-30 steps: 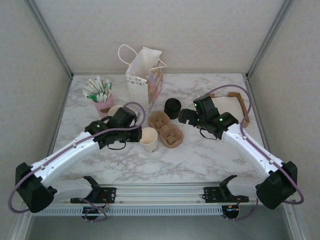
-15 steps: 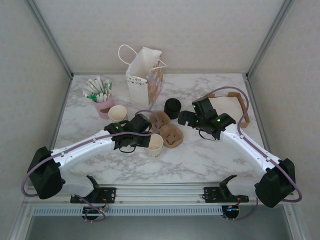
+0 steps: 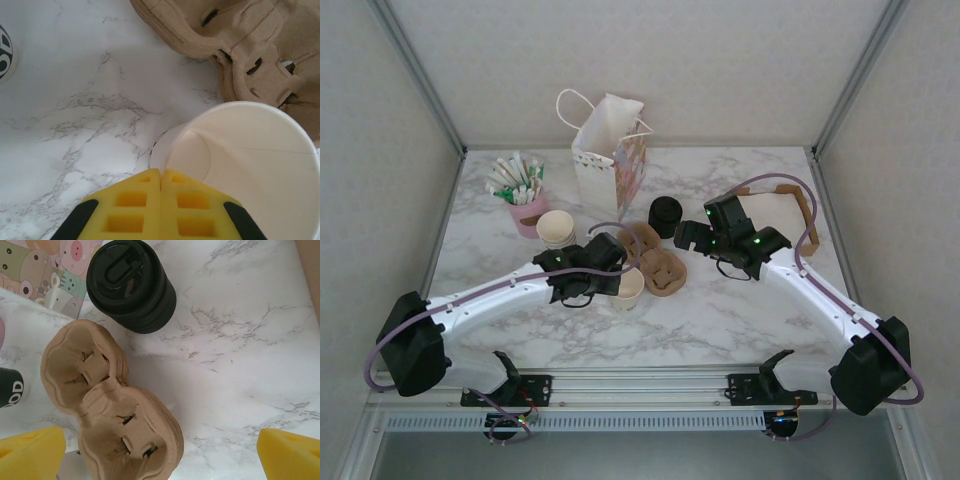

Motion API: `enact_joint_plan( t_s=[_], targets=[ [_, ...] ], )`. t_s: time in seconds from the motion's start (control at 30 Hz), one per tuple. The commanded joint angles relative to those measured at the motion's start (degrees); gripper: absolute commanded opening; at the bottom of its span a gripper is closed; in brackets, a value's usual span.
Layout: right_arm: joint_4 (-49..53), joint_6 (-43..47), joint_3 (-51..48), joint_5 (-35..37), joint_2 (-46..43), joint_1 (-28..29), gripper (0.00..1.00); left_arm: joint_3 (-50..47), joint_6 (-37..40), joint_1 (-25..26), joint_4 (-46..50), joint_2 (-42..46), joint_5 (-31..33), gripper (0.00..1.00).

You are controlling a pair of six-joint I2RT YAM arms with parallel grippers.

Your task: Pack the takeout coffee

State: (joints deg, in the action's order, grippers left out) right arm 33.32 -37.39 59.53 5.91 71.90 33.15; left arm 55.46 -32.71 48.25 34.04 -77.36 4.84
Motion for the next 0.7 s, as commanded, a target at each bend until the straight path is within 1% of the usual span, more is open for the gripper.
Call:
enact_joint_plan(
  t_s=[0.0,0.1,0.13,0.2,0.33,0.47,0.57,0.67],
  targets=[
    [-1.2,-1.0,-1.1,-0.7,-0.2,-0.4,0.99,-1.8,-2.0,0.3,-2.5,1.2,2.5,0.00],
    [-0.6,-1.0,-0.8,-1.3,-0.1,-0.4,0.99,-2.6,-2.6,0.3,-3.1,0.6,2.9,0.01],
    [-0.2,-0.8,-0.5,-1.6,-0.2,-0.4,0.99,-2.6,-2.8,0.3,-2.9,0.7,3.2,0.02],
    [0.3,-0.8,-0.4,-1.6,-0.4,-0.4,0.99,-2.6,-3.1,0.4,-2.7,1.5,3.5,0.10],
    [-0.2,-0.6,-1.2,-2.8,-1.6,-0.4,0.99,-1.5,-3.0,0.4,-2.1,2.6,2.7,0.27],
    [1.0,1.7,-0.3,-5.2,-2.3,-0.4,0.99,0.3,-2.5,0.3,-1.3,3.7,2.5,0.44],
    [3.6,4.3,0.7,-7.2,-3.2,-0.4,0.99,1.6,-1.6,0.3,-1.5,5.5,2.5,0.61],
    [6.1,6.0,1.0,-9.9,-4.5,-0.4,0.99,2.7,0.0,0.2,-2.9,7.7,3.5,0.82]
  ],
)
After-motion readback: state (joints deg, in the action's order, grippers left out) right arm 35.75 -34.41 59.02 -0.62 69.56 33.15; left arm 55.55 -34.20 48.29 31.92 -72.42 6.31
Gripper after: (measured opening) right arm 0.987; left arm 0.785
